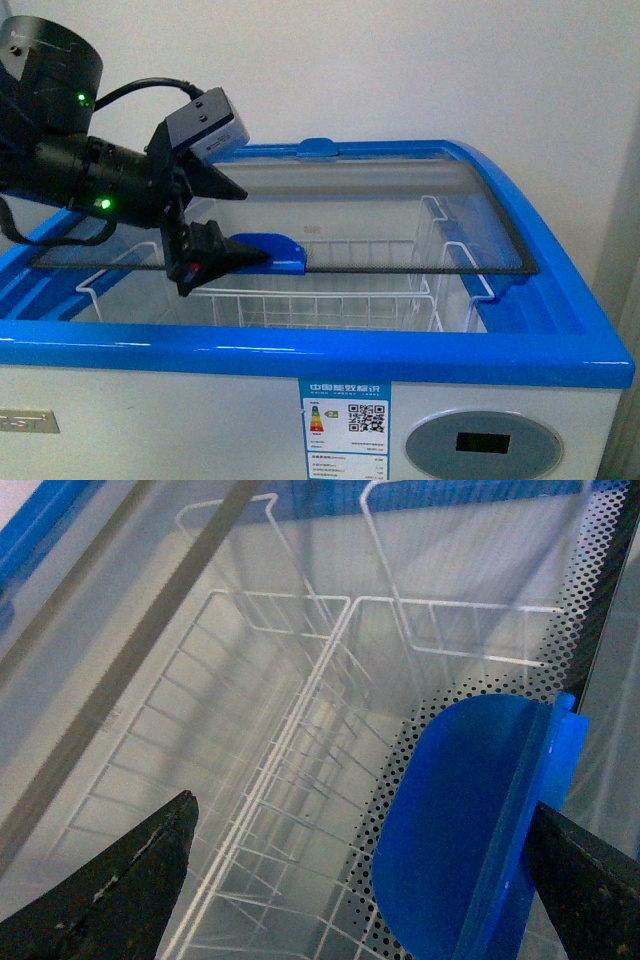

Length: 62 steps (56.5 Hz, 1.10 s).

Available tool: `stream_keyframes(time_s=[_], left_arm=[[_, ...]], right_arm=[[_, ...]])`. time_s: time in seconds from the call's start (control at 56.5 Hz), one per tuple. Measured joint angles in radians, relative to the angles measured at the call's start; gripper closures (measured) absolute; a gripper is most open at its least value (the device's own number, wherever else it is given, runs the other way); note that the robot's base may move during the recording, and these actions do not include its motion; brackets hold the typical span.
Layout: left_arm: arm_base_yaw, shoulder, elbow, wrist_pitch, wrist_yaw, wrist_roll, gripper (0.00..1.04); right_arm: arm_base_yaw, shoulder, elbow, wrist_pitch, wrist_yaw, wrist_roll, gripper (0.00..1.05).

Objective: Put drink in fridge

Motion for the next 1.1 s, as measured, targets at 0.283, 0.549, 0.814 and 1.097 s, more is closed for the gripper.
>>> stream_keyframes(time_s=[0.283,0.549,0.814,1.097], left_arm=[[-0.009,0.224,0.410,-0.140,-0.040,0.002,0.08],[-0.027,0.437,0.786,-0.144,-0.174,0.002,0.08],[-0.011,0.261,0.439,0.041,-0.227,-0.038,0.08],[0.039,-0.180,-0.201,0.315,-0.376,-0.314,0.08]], right_arm=[[0.000,0.000,0.000,0.000,0.000,0.000,0.64],[0.000,0.000,0.000,0.000,0.000,0.000,0.64],[0.000,0.000,0.000,0.000,0.000,0.000,0.64],[0.000,0.000,0.000,0.000,0.000,0.000,0.64]])
